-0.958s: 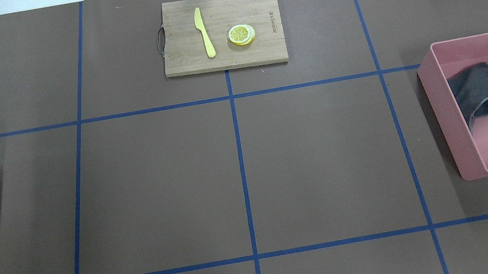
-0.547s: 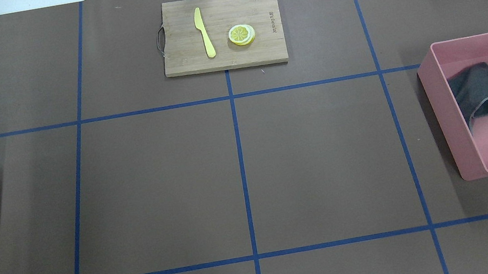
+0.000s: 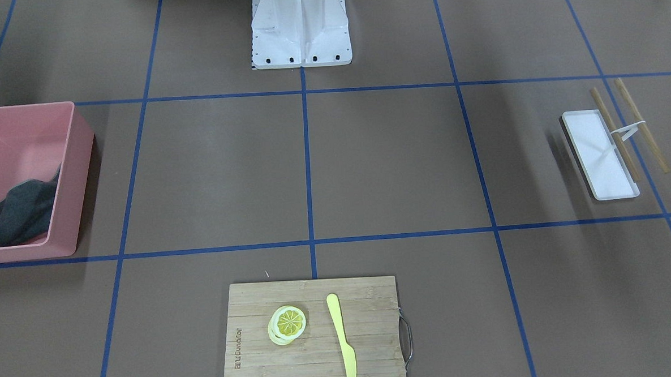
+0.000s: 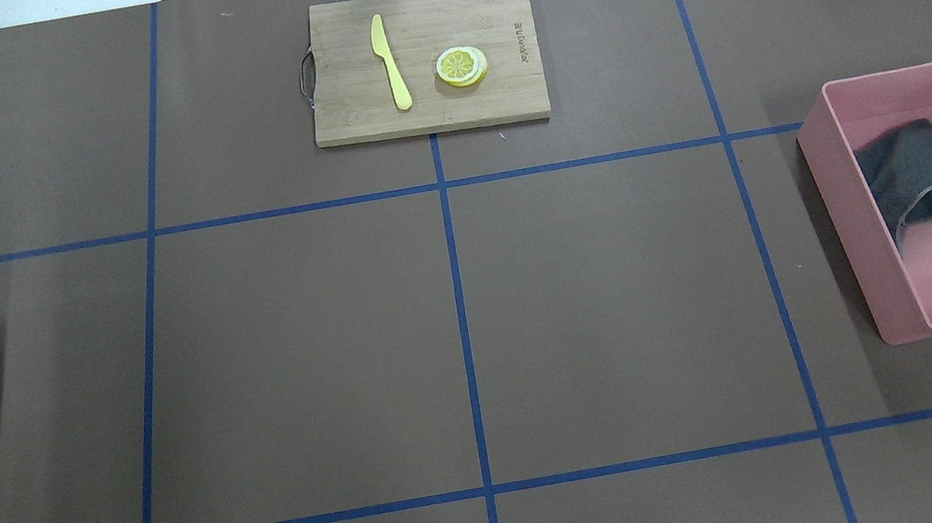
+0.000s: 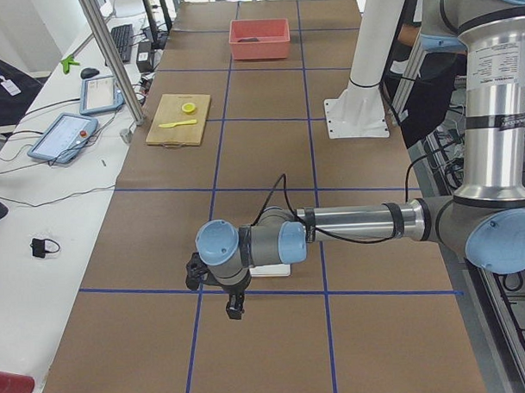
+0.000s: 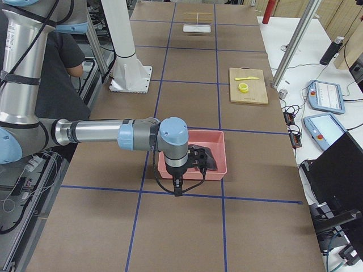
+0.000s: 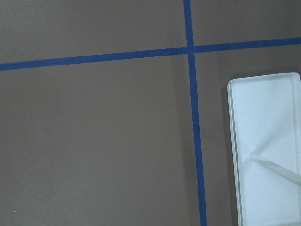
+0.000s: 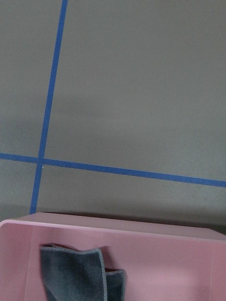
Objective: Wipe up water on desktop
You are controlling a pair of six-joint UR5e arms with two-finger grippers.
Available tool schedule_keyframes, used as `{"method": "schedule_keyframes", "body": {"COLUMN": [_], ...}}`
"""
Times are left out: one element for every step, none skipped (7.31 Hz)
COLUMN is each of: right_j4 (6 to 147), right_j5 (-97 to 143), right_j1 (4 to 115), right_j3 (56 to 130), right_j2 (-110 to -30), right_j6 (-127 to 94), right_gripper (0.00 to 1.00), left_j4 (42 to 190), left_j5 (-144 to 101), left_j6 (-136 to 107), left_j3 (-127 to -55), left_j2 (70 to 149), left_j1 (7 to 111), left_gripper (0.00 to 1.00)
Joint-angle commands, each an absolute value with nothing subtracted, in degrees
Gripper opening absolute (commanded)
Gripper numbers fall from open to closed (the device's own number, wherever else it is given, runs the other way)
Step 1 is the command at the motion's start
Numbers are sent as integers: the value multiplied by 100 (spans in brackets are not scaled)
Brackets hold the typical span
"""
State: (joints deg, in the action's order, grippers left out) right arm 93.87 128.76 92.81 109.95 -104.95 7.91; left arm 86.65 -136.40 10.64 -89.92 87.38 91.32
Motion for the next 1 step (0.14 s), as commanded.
{"method": "schedule_keyframes", "body": {"right_j4": [9387], "right_j5": [12867], "right_j1": [9281], "right_j3": [11117], "right_j2": [-10503], "right_j6": [791], "right_gripper": [100], "left_j4": [8666], "left_j5": [-13641], "left_j6": [1063], "left_j3": [-8982], "left_j2": [8736], "left_j1": [9132], "left_gripper": [99]}}
